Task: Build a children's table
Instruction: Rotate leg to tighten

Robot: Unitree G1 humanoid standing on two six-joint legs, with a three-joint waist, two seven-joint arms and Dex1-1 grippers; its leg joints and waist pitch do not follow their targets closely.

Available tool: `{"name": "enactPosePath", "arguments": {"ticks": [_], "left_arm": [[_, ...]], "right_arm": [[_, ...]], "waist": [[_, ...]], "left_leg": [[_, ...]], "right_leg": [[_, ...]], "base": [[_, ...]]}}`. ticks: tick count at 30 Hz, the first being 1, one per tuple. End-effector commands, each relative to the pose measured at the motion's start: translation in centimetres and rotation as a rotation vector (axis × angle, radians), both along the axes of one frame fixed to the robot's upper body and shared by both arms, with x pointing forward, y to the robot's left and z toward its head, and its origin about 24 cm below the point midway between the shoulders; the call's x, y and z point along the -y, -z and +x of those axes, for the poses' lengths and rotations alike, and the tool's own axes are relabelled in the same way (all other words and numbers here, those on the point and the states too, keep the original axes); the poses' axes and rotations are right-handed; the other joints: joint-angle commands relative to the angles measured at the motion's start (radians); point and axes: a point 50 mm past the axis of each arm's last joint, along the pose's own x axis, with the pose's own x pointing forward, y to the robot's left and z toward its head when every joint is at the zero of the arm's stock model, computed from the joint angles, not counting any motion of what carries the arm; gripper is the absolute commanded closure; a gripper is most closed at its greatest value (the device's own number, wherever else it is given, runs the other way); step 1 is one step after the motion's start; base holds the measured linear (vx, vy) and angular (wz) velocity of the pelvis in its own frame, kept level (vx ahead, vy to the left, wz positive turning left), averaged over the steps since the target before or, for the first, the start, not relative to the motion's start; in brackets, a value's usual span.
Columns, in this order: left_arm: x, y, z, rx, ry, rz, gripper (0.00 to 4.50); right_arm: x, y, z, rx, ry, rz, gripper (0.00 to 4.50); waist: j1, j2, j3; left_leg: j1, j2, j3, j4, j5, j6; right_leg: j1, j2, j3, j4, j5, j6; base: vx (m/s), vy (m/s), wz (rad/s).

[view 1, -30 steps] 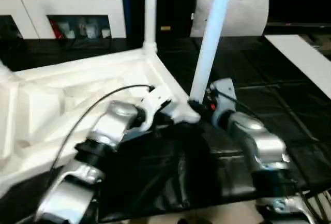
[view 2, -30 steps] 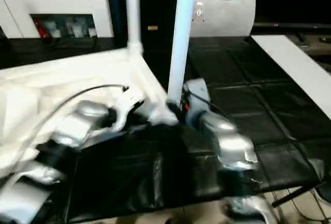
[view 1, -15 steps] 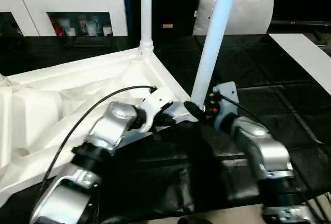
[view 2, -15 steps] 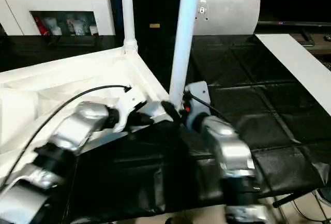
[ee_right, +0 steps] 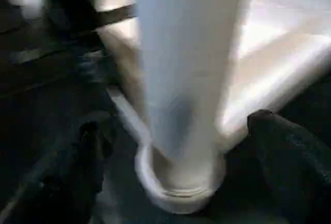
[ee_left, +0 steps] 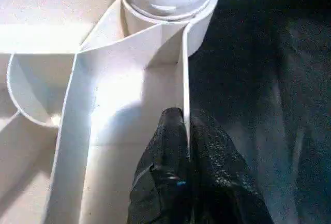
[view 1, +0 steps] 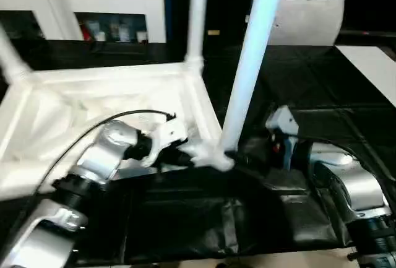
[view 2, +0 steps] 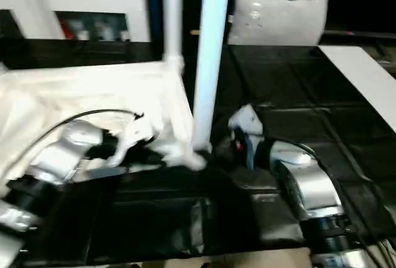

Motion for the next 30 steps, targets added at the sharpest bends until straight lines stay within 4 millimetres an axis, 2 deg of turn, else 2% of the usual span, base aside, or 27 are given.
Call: {"name": "enactPosePath", "arguments": {"ticks": [1,2,4,7,10,13,15,22,26,28,30], "left_arm": [[1.0,-0.5,-0.6,0.011,0.126,-0.001,4.5],[0.8,-0.5,-0.7,0.007,0.145,0.014,4.5],[0.4,-0.5,-1.0,-0.004,0.212,0.044,4.5],[0.3,-0.5,-1.2,-0.011,0.234,0.049,4.5],[0.5,-0.6,-1.5,-0.014,0.29,0.047,4.5],[0.6,-0.7,-1.5,-0.013,0.309,0.045,4.5],[0.8,-0.7,-1.6,-0.012,0.321,0.041,4.5],[1.1,-0.7,-1.6,-0.008,0.345,0.036,4.5],[1.0,-0.7,-1.6,-0.01,0.345,0.038,4.5],[0.9,-0.7,-1.5,-0.007,0.336,0.04,4.5],[0.8,-0.6,-1.5,-0.006,0.328,0.042,4.5]], "right_arm": [[0.3,-0.1,-0.2,-0.004,-0.051,0.006,0.24],[0.4,0.0,-0.3,-0.018,-0.075,0.006,0.42],[0.5,0.1,-0.4,-0.055,-0.129,0.007,0.48],[0.5,0.2,-0.4,-0.057,-0.15,0.0,0.77],[0.1,0.5,-0.4,-0.051,-0.206,-0.017,0.96],[-0.1,0.6,-0.4,-0.051,-0.222,-0.011,1.3],[-0.4,0.6,-0.5,-0.054,-0.24,0.004,1.42],[-1.2,0.9,-0.8,-0.066,-0.292,0.023,2.04],[-1.3,1.2,-1.0,-0.096,-0.309,0.025,2.24],[-1.2,1.2,-1.2,-0.118,-0.315,0.028,2.48],[-1.2,1.3,-1.3,-0.135,-0.318,0.036,2.5]], "waist": [[-0.002,0.002,-0.072],[0.001,-0.001,-0.072],[0.007,-0.003,-0.073],[0.008,-0.003,-0.072],[0.01,-0.003,-0.075],[0.012,-0.006,-0.076],[0.012,-0.004,-0.076],[0.014,-0.004,-0.073],[0.014,-0.005,-0.073],[0.014,-0.005,-0.073],[0.014,-0.004,-0.074]], "left_leg": [[0.019,0.055,-0.011,-0.066,-0.189,0.048],[0.019,0.055,-0.011,-0.065,-0.19,0.045],[0.02,0.054,-0.011,-0.065,-0.195,0.045],[0.02,0.054,-0.01,-0.065,-0.196,0.036],[0.02,0.054,-0.01,-0.063,-0.183,0.035],[0.018,0.053,-0.01,-0.063,-0.173,0.039],[0.018,0.053,-0.01,-0.063,-0.174,0.041],[0.02,0.054,-0.012,-0.064,-0.212,0.026],[0.019,0.053,-0.013,-0.064,-0.218,0.023],[0.018,0.053,-0.013,-0.063,-0.214,0.023],[0.018,0.053,-0.013,-0.063,-0.209,0.024]], "right_leg": [[0.05,-0.08,0.047,-0.07,-0.238,-0.221],[0.05,-0.08,0.047,-0.07,-0.245,-0.22],[0.05,-0.083,0.047,-0.071,-0.269,-0.214],[0.049,-0.081,0.047,-0.072,-0.285,-0.208],[0.048,-0.082,0.046,-0.068,-0.258,-0.215],[0.051,-0.081,0.046,-0.065,-0.242,-0.219],[0.05,-0.081,0.045,-0.064,-0.244,-0.221],[0.047,-0.082,0.045,-0.071,-0.327,-0.197],[0.046,-0.081,0.045,-0.072,-0.335,-0.193],[0.046,-0.081,0.045,-0.071,-0.335,-0.191],[0.047,-0.081,0.045,-0.07,-0.324,-0.193]], "base": [[0.0,0.0,0.0],[0.0,0.0,0.0],[0.0,0.0,0.0],[0.0,0.0,0.0],[0.0,0.0,0.0],[0.0,0.0,0.0],[0.0,0.0,0.0],[0.0,0.0,0.0],[0.0,0.0,0.0],[0.0,0.0,0.0],[0.0,0.0,0.0]]}}
